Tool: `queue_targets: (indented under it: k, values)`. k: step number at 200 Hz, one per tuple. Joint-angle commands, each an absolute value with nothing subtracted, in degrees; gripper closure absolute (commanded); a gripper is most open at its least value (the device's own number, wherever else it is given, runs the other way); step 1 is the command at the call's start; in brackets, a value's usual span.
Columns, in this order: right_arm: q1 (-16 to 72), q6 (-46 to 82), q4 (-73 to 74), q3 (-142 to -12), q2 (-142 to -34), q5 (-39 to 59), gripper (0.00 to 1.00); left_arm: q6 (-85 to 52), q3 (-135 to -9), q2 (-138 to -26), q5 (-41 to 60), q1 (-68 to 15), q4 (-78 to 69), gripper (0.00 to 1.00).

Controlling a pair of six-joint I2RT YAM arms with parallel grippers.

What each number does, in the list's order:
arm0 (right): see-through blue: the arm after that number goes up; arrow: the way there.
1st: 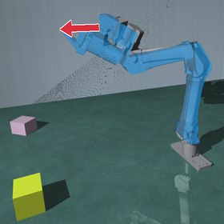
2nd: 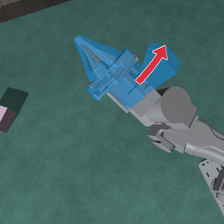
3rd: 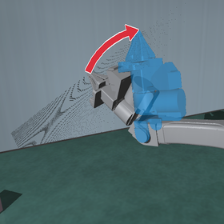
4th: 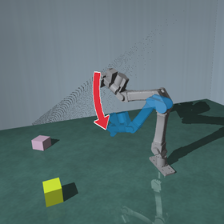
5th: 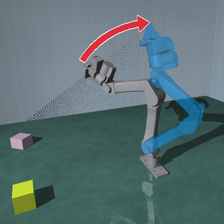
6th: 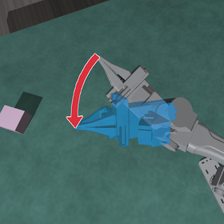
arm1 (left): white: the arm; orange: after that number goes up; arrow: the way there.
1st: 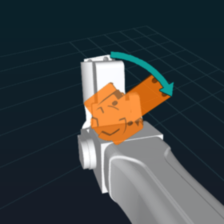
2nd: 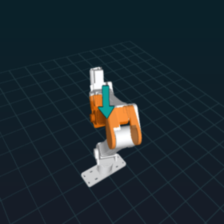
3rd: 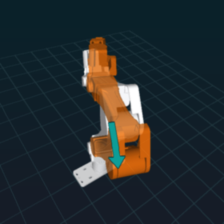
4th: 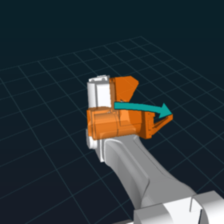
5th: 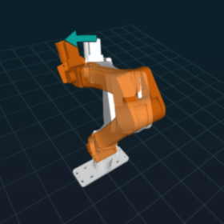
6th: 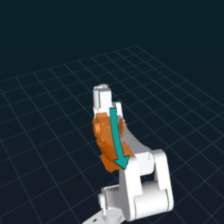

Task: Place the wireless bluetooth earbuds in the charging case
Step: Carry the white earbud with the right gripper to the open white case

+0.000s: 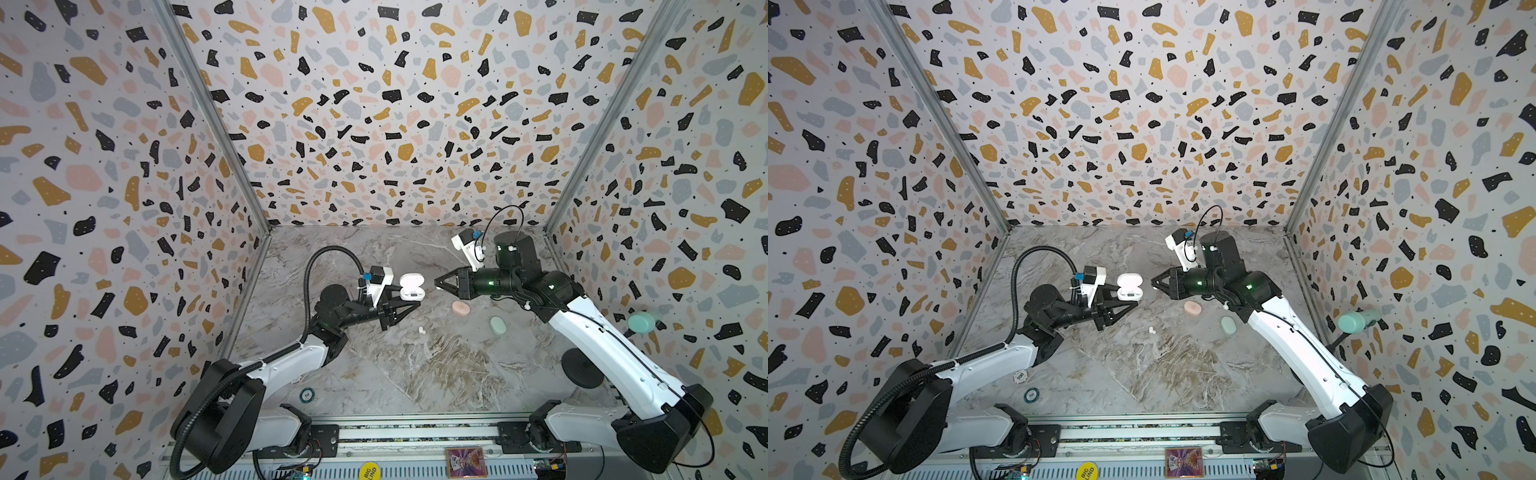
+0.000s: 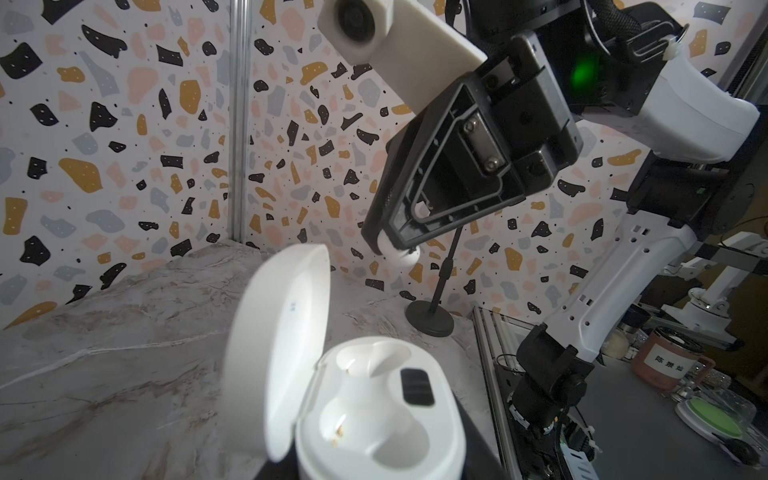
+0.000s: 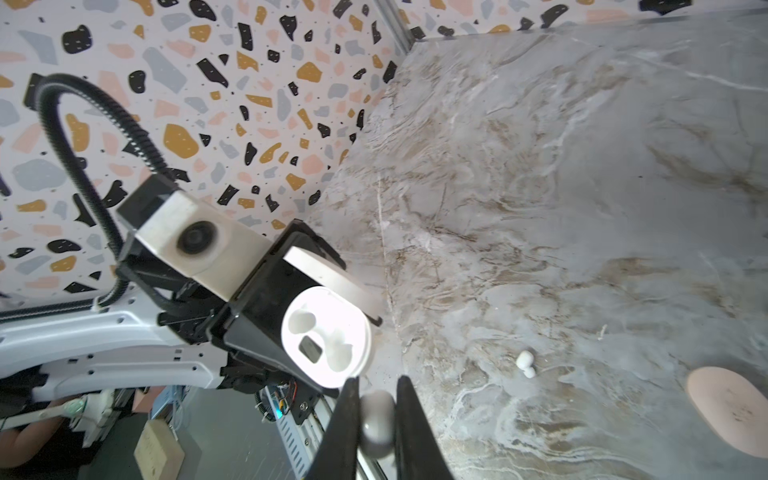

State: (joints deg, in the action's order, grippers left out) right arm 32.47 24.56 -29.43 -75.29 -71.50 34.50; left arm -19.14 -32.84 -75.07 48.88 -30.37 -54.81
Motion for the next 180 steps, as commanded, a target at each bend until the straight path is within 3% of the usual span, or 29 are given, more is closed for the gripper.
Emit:
queue_targets:
  k: [1, 180]
  values:
    - [32.41, 23.21, -27.87, -76.56, -70.88, 40.94, 0.88, -18.30, -34.89, -75.40, 50.25, -31.02, -58.97, 0.67]
    - [35.16, 23.52, -25.31, -74.28, -74.09, 44.36, 0.87, -15.13, -36.20, -73.56, 51.40, -33.19, -55.44, 0.67]
